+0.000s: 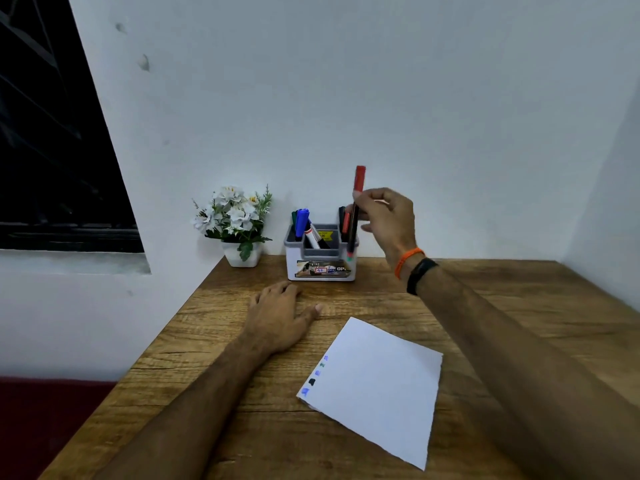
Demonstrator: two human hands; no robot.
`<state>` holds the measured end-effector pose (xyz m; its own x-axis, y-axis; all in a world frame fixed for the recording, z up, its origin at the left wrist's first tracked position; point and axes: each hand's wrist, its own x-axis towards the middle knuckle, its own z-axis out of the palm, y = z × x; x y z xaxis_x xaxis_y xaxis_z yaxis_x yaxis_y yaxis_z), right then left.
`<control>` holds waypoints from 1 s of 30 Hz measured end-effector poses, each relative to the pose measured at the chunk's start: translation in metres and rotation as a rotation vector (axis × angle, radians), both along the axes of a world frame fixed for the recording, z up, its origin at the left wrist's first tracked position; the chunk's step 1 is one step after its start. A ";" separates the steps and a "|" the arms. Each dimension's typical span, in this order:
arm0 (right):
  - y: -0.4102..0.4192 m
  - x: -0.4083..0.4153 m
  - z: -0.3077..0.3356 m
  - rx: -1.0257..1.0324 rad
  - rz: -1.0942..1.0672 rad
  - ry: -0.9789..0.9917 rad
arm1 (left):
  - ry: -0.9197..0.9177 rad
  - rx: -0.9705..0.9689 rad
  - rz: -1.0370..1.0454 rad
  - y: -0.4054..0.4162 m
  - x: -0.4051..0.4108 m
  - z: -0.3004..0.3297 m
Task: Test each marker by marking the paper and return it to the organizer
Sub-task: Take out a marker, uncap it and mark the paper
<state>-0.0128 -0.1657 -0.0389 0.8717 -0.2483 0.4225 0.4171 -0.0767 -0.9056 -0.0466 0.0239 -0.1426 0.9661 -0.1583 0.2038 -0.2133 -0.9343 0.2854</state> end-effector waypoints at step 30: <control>-0.024 -0.071 -0.065 -0.077 0.515 0.267 | 0.117 -0.658 -0.468 -0.026 -0.030 0.035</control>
